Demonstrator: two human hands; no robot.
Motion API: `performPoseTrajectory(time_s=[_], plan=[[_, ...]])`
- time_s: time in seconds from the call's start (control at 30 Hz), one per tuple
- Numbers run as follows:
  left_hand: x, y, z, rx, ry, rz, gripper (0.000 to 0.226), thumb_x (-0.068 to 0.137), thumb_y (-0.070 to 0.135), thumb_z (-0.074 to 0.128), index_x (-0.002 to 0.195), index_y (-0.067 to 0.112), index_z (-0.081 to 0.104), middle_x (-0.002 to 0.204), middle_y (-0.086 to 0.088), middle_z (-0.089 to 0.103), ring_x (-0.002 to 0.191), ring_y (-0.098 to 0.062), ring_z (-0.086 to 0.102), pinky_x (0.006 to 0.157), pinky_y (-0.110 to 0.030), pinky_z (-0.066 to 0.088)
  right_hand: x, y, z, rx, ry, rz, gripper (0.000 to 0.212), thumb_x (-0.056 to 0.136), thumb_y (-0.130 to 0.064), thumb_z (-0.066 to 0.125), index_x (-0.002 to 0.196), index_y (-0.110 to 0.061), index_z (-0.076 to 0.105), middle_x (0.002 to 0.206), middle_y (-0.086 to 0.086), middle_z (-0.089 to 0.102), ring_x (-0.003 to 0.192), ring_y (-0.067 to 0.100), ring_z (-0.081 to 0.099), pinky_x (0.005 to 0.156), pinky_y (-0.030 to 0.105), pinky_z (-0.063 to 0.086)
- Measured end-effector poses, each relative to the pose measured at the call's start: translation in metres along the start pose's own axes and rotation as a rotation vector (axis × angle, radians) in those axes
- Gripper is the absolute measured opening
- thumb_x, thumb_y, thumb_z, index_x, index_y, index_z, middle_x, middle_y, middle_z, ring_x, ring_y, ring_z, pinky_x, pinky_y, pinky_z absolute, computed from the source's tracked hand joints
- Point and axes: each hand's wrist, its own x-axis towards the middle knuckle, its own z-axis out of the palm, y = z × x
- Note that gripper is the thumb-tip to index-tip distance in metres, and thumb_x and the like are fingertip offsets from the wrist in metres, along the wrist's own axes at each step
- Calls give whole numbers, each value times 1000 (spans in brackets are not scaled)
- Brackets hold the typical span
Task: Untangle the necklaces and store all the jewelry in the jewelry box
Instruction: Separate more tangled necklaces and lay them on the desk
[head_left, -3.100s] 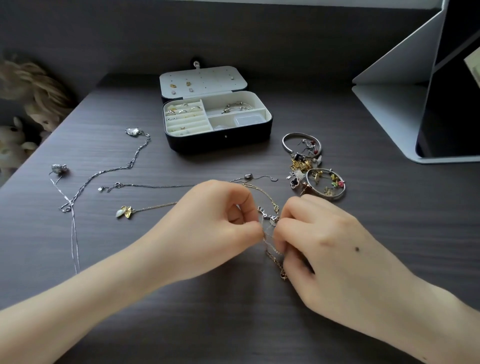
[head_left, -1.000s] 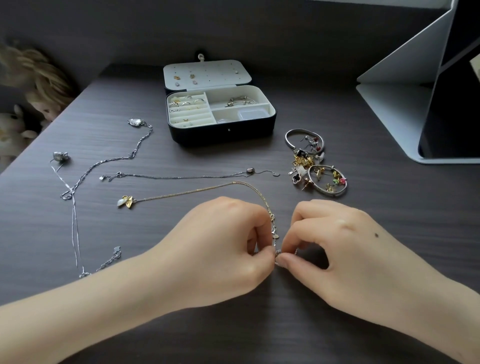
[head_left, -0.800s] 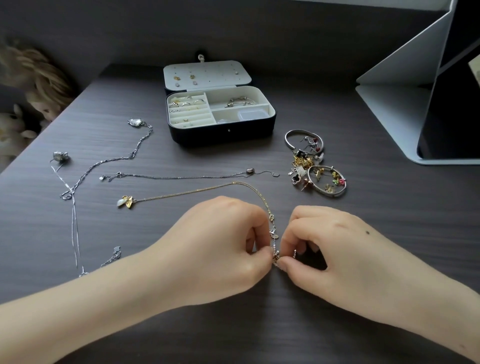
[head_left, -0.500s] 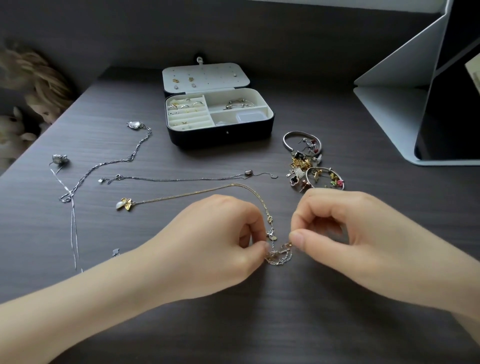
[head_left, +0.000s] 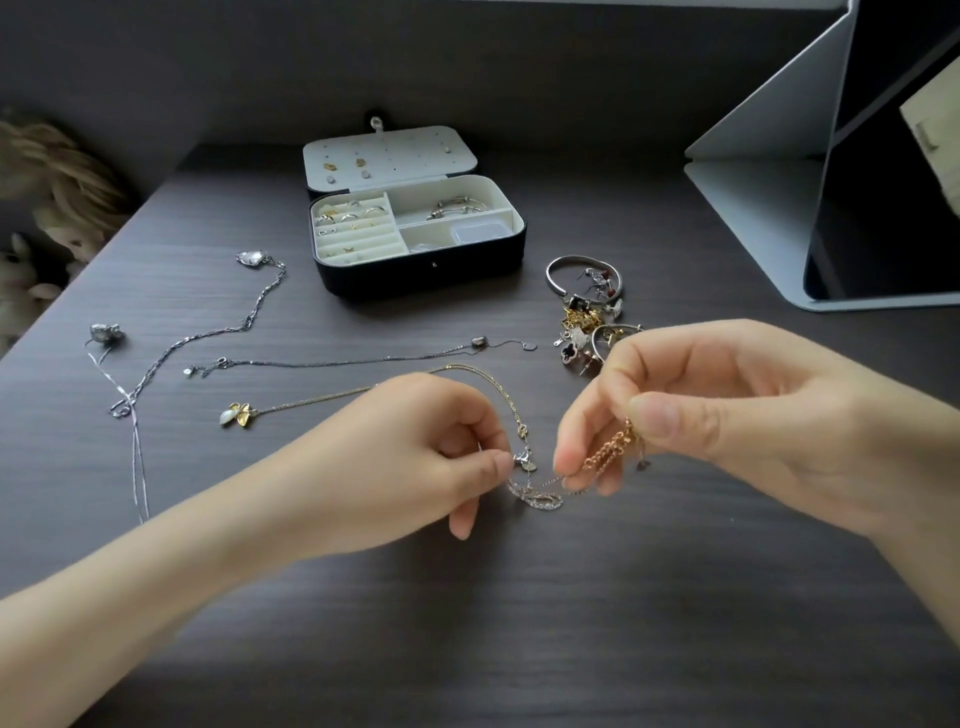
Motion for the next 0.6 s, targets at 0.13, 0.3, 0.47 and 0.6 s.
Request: performPoseTrajectory(time_s=[0.13, 0.3, 0.47, 0.6], plan=[[2, -2, -3, -69, -36, -13, 18, 92, 25, 57, 79, 15, 63, 57, 5, 68, 51, -11, 47, 48, -20, 39, 0, 5, 5, -44, -119, 85, 9, 85, -11, 59, 76, -11, 59, 96, 15, 71, 85, 18, 66, 79, 28, 52], [2, -1, -7, -7, -32, 5, 16, 92, 25, 55, 80, 19, 63, 62, 9, 70, 55, -15, 53, 53, -24, 44, -1, 8, 10, -265, -244, 200, 12, 85, -11, 59, 78, -20, 59, 101, 5, 71, 89, 18, 66, 81, 21, 49], [0, -1, -11, 81, -71, 26, 9, 89, 18, 56, 83, 23, 60, 65, 11, 70, 54, -6, 52, 52, -18, 41, -1, 9, 7, -348, -262, 209, 13, 87, -15, 59, 78, -24, 58, 92, 0, 72, 80, 7, 65, 77, 18, 49], [-1, -4, -13, 103, -102, 74, 10, 77, 28, 53, 80, 23, 61, 65, 11, 69, 54, -4, 53, 53, -15, 40, 0, 12, 1, -171, -219, 154, 10, 93, -11, 49, 82, -11, 50, 79, 5, 67, 70, 12, 61, 68, 25, 50]])
